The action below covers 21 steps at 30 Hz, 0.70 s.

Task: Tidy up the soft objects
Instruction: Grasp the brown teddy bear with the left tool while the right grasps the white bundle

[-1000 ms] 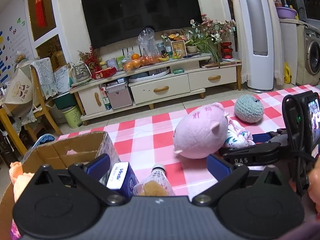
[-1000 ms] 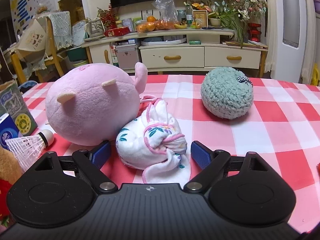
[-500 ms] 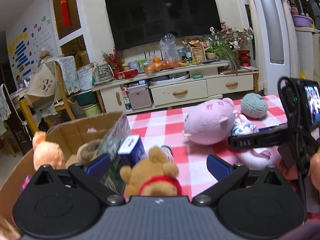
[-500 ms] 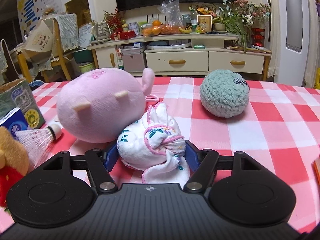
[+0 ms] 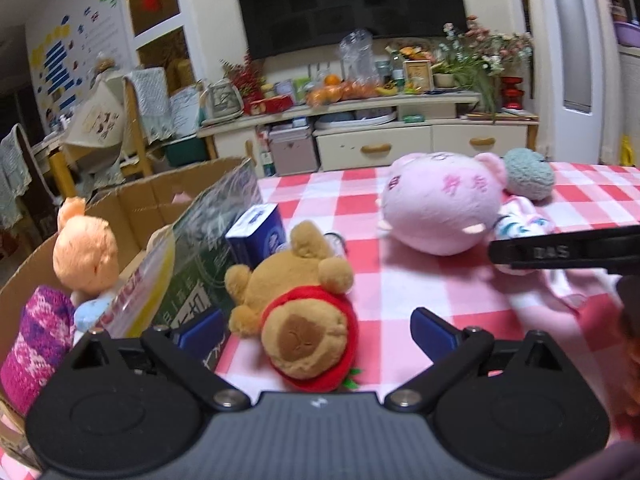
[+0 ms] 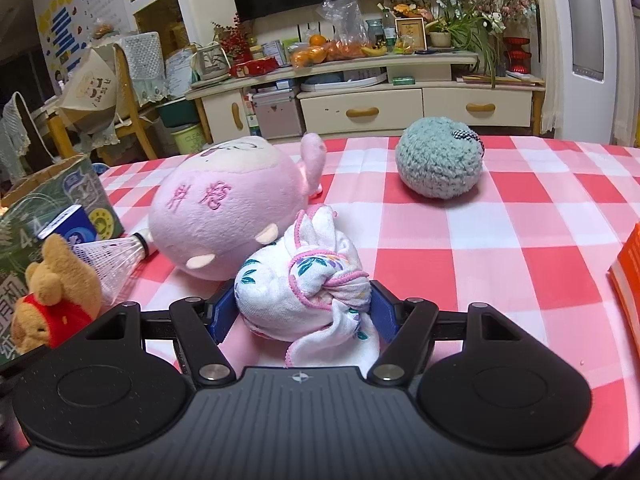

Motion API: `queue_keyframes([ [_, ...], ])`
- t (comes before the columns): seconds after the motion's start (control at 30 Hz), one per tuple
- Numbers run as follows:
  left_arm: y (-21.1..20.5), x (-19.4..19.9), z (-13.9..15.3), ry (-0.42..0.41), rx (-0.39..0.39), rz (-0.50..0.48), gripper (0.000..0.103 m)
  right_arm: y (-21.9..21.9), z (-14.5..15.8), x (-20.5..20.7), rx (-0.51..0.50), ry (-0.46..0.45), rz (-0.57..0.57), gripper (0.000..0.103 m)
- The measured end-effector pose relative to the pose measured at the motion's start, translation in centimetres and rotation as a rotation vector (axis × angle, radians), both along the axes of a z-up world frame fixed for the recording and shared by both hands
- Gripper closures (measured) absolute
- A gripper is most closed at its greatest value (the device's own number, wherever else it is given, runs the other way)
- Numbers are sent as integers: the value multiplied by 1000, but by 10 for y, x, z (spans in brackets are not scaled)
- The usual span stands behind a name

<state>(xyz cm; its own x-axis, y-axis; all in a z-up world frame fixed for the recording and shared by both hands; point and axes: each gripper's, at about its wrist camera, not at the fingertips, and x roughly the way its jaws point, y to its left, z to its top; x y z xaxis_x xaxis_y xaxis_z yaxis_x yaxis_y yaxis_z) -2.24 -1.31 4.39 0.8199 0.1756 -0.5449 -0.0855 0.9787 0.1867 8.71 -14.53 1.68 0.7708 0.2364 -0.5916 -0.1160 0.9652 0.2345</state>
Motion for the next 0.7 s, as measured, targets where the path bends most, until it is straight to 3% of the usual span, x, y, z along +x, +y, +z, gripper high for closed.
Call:
queue_keyframes([
  [0.47,3,33,-12,76,-15,30,4,0,-1,-1,-13,-8,36,19],
  [0.57,2,39,-15,104,-2,25,10,-1,-1,-3,-9,-8,40,19],
  [0.63,2,42,-17,126,2,20,25,-1,0,-5,-2,-9,44,19],
  [0.7,3,44,-19,146,-15,6,30,0,0,-6,1,-9,48,19],
])
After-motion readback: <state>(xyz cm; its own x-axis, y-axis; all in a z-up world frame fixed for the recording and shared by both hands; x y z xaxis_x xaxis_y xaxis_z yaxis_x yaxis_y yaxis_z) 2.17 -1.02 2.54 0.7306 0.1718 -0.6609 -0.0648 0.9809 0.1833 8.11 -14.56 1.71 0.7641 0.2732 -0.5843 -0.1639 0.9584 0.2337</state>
